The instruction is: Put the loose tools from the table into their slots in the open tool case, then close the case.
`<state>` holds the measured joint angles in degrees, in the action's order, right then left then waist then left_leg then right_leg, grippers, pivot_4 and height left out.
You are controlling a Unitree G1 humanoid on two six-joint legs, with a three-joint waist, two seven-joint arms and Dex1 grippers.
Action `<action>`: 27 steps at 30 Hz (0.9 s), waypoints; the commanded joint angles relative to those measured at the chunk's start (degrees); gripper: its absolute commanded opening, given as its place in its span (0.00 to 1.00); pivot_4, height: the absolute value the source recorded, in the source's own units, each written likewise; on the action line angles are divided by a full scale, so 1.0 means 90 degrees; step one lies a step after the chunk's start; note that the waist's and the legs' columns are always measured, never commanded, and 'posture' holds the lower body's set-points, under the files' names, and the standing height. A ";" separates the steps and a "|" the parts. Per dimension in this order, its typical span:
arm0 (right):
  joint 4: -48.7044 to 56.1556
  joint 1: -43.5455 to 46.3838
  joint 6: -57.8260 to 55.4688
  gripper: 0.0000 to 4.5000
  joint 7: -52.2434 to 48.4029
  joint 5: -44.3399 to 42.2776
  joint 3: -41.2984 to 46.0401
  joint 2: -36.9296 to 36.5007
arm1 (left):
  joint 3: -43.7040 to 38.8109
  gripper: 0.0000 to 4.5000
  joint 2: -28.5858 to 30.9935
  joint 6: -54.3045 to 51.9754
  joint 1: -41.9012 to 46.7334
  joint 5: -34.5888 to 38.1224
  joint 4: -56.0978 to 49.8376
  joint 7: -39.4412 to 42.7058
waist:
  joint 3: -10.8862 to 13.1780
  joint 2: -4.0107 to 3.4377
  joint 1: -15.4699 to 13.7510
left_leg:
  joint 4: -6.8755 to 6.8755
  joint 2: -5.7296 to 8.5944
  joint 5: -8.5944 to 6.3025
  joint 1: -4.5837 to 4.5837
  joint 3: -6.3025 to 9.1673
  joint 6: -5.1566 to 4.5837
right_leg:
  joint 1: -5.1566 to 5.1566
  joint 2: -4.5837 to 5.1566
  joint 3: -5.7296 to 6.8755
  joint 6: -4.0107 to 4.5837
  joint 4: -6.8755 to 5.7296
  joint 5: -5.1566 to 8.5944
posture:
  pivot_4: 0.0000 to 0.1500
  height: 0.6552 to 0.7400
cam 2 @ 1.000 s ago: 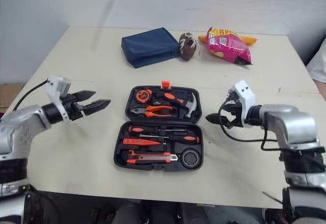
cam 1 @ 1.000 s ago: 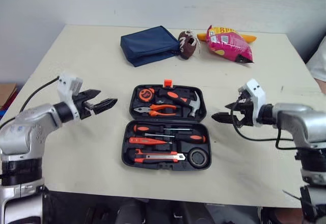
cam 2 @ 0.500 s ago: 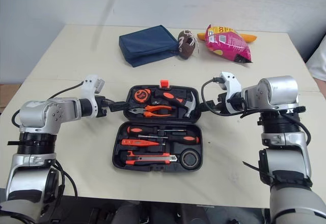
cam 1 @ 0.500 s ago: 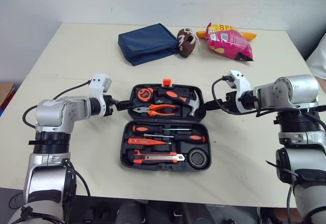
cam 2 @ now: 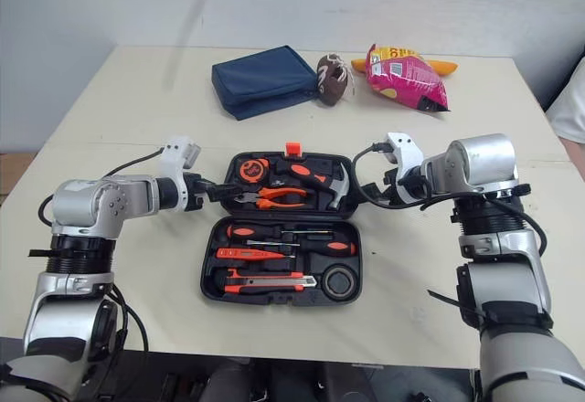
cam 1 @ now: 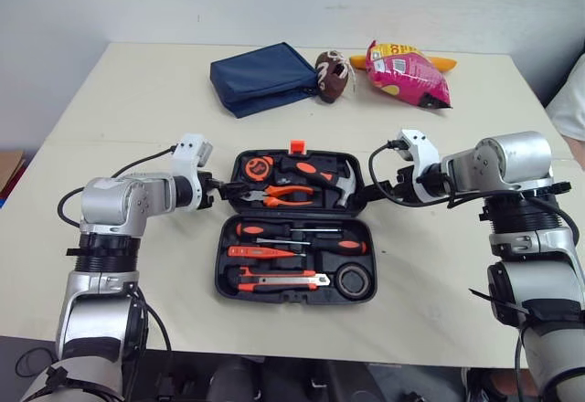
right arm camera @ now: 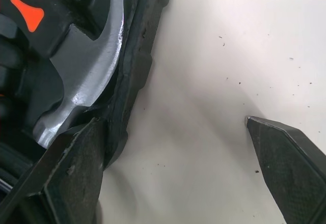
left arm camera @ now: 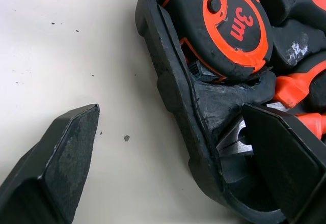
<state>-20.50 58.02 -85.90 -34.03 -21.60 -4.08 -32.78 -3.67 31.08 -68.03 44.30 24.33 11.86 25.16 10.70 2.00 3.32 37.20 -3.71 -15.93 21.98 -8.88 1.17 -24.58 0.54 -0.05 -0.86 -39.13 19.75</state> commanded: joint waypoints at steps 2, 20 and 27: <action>0.0024 0.0004 -0.0009 1.00 0.0172 0.0063 -0.0072 0.0194 | 0.0160 0.99 -0.0051 -0.0093 0.0039 -0.0164 0.0144 -0.0011 | -0.0004 0.0004 0.0005 | 0.0000 0.0000 0.0000 -0.0007 0.0000 0.0000 | 0.0007 0.0001 -0.0001 0.0000 -0.0003 0.0000 | 1.00 1.00; 0.1371 -0.0718 0.0619 0.00 0.0227 -0.0532 0.1580 0.0992 | -0.0229 0.00 -0.0264 0.0633 -0.0138 0.0019 0.0004 0.0535 | -0.0040 0.0001 -0.0010 | -0.0016 0.0005 -0.0001 -0.0096 0.0001 0.0000 | 0.0092 0.0003 -0.0005 0.0000 0.0002 -0.0001 | 1.00 1.00; 0.2908 -0.1713 0.2248 0.00 -0.0320 -0.0900 0.1895 0.0935 | -0.0761 0.00 -0.0452 0.3631 -0.0858 -0.0208 -0.0737 0.0762 | -0.0017 -0.0018 0.0001 | -0.0012 -0.0001 0.0007 0.0027 -0.0010 0.0008 | -0.0043 -0.0007 -0.0010 -0.0002 -0.0011 -0.0002 | 1.00 1.00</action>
<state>-0.45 41.98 -69.68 -32.22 -25.04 12.40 -24.06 -8.14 27.36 -42.61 35.81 23.21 8.84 32.33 10.55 1.84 3.32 37.09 -3.70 -15.84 22.34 -9.00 1.24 -25.14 0.48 -0.16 -0.87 -39.30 19.73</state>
